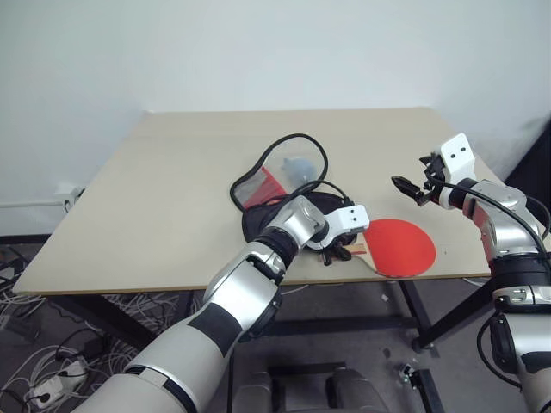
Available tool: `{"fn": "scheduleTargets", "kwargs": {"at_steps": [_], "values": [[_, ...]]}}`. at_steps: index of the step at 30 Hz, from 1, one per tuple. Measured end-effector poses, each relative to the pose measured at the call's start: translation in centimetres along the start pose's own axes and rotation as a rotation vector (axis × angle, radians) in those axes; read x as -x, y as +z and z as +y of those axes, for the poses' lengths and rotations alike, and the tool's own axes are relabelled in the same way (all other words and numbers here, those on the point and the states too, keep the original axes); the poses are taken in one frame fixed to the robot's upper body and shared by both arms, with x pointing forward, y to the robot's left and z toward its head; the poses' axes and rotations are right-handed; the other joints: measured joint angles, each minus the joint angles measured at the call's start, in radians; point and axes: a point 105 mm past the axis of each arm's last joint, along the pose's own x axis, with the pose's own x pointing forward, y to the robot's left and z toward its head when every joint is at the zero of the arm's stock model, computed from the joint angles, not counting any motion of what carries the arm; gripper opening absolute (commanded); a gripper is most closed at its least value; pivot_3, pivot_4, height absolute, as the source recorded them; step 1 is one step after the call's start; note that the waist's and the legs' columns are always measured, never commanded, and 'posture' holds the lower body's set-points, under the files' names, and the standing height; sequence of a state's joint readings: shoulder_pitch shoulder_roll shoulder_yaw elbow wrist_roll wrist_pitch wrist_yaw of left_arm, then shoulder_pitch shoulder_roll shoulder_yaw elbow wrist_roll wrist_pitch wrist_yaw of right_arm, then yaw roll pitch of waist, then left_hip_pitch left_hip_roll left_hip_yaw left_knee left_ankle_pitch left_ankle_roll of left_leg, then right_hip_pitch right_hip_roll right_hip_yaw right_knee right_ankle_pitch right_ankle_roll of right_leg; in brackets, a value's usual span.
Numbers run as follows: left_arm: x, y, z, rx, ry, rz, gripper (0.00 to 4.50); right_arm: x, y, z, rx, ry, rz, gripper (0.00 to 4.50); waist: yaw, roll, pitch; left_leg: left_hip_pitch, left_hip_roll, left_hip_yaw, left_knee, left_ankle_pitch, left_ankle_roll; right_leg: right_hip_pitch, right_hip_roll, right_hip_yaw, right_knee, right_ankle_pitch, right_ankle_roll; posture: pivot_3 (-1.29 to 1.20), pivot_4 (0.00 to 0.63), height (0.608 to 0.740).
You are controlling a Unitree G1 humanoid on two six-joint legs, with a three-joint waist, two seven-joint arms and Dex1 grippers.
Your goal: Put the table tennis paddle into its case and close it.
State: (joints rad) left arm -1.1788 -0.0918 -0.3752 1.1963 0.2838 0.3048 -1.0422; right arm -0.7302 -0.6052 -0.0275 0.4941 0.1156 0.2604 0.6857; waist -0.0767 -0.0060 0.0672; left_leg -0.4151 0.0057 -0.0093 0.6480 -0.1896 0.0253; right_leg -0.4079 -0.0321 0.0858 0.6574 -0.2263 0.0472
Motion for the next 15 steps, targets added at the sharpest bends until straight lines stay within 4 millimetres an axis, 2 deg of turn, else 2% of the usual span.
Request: {"fn": "scheduleTargets", "kwargs": {"at_steps": [6, 15], "values": [[0.4, 1.1, -0.3, 0.045, -0.050, -0.091, 1.01, 0.0, 0.0, 0.0, 0.000, 0.000, 0.000, 4.21, 0.000, 0.000, 0.000, -0.001, 0.000, 0.000, 0.000, 0.000, 0.000, -0.001, 0.000, 0.000, 0.000, 0.000, 0.000, 0.00, 0.000, 0.740], [2.5, 2.3, 1.6, 0.077, 0.017, -0.172, 1.01, 0.0, 0.0, 0.0, 0.000, -0.001, 0.000, 4.21, 0.000, 0.000, 0.000, -0.001, 0.000, 0.000, 0.000, 0.000, 0.000, -0.001, 0.000, 0.000, 0.000, 0.000, 0.000, 0.00, 0.000, 0.740]]}}
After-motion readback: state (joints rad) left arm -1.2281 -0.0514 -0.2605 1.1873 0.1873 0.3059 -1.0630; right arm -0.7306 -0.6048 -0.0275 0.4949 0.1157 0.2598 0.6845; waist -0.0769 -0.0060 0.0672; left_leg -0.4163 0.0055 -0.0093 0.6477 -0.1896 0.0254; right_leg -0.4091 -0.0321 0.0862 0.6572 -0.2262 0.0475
